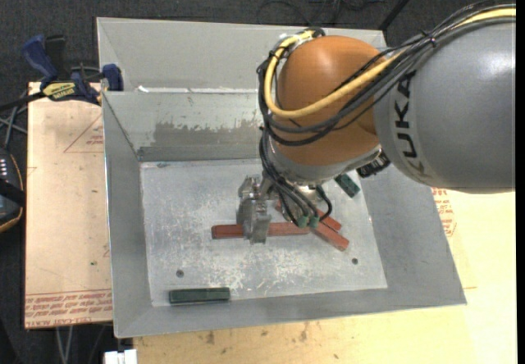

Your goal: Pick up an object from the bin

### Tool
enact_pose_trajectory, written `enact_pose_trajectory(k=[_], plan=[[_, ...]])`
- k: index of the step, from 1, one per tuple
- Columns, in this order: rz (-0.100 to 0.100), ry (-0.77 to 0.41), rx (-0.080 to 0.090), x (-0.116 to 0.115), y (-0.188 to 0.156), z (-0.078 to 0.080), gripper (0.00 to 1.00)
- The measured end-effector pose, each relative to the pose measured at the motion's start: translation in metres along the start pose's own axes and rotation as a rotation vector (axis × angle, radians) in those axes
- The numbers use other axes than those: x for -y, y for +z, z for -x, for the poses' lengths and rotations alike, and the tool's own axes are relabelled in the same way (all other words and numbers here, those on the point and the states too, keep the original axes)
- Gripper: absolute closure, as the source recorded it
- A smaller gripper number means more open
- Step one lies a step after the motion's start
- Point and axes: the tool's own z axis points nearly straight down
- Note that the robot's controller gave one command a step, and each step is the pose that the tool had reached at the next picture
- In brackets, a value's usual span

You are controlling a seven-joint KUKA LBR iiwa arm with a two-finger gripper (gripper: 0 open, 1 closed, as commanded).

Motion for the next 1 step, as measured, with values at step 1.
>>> enact_pose_trajectory(k=[1], plan=[[0.001, -0.028, 0.001, 0.0247, 0.0397, 0.0303, 1.00]])
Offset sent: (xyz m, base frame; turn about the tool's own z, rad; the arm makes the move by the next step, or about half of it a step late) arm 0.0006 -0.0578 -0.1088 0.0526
